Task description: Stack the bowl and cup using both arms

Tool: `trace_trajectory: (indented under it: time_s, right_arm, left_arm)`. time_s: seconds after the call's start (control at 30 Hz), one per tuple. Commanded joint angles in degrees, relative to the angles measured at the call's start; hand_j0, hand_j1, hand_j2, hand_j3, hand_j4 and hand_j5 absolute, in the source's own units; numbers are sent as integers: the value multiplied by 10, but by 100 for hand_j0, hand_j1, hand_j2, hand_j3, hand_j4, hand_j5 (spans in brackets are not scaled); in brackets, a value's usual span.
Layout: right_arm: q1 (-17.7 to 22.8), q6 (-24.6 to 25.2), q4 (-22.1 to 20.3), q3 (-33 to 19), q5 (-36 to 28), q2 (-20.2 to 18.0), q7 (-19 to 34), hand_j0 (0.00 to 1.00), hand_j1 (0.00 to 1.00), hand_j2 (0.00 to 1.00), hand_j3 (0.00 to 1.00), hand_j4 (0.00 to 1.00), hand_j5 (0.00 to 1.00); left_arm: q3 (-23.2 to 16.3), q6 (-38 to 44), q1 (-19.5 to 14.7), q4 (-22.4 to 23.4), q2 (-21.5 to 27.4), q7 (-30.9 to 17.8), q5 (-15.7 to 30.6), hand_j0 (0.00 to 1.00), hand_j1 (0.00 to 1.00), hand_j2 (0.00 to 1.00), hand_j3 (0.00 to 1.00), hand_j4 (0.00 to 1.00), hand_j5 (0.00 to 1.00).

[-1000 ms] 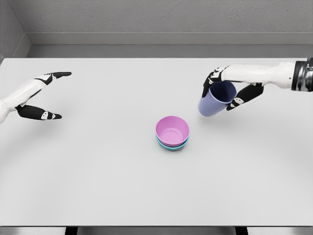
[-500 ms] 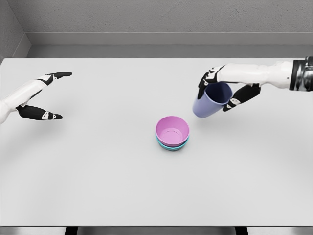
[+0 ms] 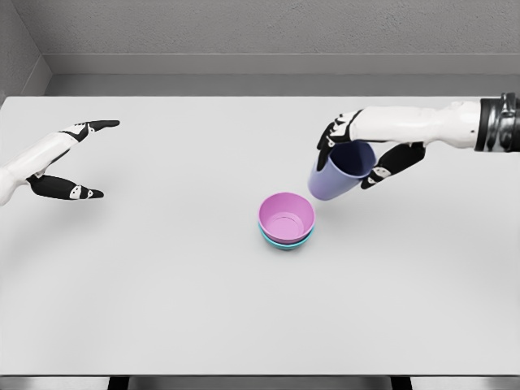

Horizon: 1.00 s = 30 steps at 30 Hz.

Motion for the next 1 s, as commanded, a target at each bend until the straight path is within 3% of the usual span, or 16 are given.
trace_trajectory:
  time_s: [0.0,0.3,0.97]
  right_arm:
    - [-1,2,-15,-1,-4,-3,-1,60,60,60,60,60,60]
    - [-2,2,-47,-1,-5,-6,-2,60,60,60,60,60,60]
    - [-3,2,-52,0,-2,34,-3,60,60,60,60,60,60]
  left_arm:
    - [0,1,0,0,0,0,4,100,100,100,100,100,100]
    - [0,1,0,0,0,0,4,100,100,100,100,100,100]
    - [0,1,-1,8,-4,0,4,100,100,100,100,100,100]
